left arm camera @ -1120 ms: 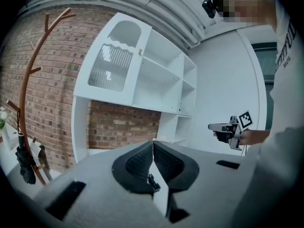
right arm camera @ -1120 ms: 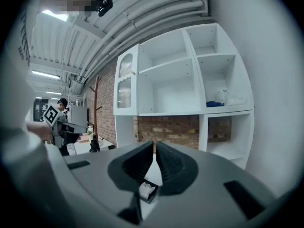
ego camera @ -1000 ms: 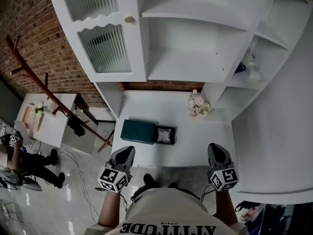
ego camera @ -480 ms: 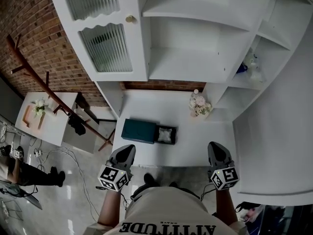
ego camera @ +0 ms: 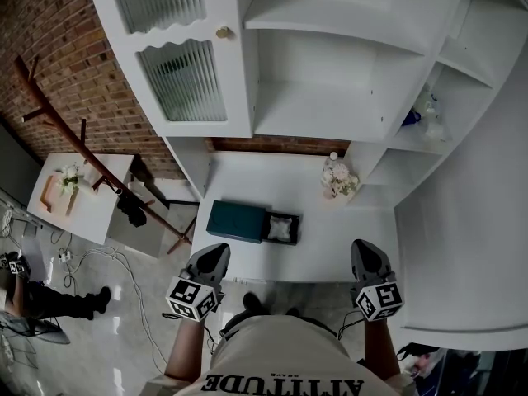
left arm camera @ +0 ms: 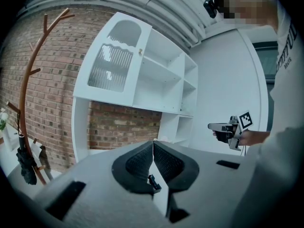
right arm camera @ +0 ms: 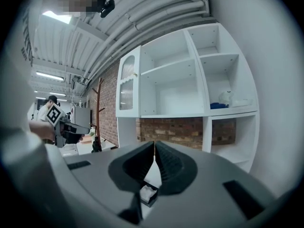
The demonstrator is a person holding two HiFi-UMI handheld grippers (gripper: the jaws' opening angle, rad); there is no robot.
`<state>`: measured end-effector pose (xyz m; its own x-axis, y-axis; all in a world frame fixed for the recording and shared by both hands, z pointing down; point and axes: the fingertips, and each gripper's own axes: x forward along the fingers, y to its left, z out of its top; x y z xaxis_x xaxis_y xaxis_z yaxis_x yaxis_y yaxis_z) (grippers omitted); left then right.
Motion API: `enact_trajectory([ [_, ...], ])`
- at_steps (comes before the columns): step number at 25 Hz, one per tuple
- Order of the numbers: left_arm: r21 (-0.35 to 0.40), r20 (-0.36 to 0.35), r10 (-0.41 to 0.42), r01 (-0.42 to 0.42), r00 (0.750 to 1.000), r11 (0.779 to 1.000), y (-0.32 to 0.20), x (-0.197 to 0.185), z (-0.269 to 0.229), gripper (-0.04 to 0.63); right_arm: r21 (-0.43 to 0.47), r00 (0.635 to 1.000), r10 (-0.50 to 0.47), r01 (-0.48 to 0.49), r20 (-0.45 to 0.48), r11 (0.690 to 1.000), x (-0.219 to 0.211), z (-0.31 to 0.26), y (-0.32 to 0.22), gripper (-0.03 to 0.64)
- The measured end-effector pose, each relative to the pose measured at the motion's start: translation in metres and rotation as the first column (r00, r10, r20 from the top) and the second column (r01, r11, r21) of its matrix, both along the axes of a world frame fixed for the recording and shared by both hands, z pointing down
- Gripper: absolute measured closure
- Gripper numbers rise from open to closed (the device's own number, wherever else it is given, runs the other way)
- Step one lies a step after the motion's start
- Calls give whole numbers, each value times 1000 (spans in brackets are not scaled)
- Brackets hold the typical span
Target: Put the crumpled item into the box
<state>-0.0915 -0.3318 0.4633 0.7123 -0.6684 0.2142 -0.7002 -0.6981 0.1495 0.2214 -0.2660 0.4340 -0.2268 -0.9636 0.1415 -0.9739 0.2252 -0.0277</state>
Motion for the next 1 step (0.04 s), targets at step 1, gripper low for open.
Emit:
enact_trajectory([
  [1,1,0,0,0,1000,1000,0,0,0,568,-2,1000,-2,2,-2,1000,-1,0,0,583],
])
